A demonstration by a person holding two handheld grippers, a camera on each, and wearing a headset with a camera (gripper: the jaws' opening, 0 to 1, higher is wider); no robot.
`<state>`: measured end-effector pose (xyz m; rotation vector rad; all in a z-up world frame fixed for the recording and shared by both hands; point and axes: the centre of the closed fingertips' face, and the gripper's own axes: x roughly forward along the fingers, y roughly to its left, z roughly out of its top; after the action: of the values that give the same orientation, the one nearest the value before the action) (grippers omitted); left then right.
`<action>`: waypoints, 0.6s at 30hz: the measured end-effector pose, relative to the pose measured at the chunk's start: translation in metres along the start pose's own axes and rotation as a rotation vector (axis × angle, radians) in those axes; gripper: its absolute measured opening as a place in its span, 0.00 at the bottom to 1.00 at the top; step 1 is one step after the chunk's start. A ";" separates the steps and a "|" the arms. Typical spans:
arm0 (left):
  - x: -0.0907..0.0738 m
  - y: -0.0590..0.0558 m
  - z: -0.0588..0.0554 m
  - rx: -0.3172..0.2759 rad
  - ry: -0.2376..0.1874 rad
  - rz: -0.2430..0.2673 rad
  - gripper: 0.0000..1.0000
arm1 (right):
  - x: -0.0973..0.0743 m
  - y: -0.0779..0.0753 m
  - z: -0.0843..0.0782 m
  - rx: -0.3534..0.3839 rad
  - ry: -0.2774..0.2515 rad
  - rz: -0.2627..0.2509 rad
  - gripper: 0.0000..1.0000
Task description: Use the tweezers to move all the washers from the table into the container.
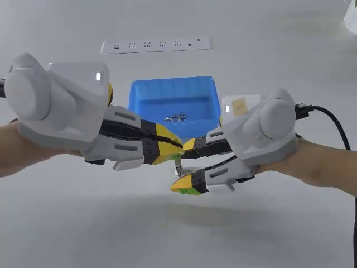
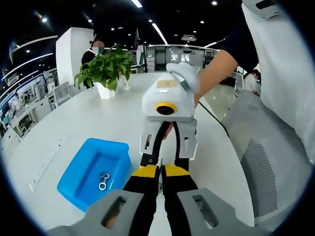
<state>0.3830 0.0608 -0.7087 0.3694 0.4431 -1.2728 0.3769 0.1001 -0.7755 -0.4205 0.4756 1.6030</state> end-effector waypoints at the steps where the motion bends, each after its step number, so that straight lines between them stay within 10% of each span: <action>1: 0.000 0.000 0.000 -0.001 0.000 -0.001 0.06 | 0.000 -0.001 0.000 -0.002 0.002 0.002 0.27; 18: 0.000 0.002 -0.001 -0.015 0.012 0.005 0.06 | 0.001 -0.003 -0.006 -0.083 0.046 -0.006 0.09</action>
<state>0.3847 0.0621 -0.7094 0.3657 0.4610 -1.2626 0.3793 0.0977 -0.7811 -0.5215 0.4435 1.6141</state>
